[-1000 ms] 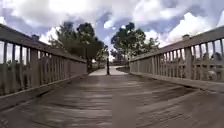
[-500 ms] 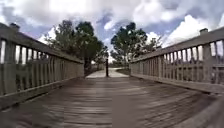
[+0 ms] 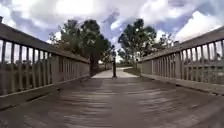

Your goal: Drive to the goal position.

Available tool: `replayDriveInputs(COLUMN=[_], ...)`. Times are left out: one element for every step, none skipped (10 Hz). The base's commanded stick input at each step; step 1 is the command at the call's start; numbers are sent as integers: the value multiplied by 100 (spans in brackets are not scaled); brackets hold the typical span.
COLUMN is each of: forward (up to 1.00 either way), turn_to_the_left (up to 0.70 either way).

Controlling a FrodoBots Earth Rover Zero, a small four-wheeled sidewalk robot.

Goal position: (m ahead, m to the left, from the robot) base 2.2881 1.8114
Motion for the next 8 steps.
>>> replayDriveInputs(forward=[100,100,100,100,100,100,100,100], turn_to_the_left=[0,0,0,0,0,0,0,0])
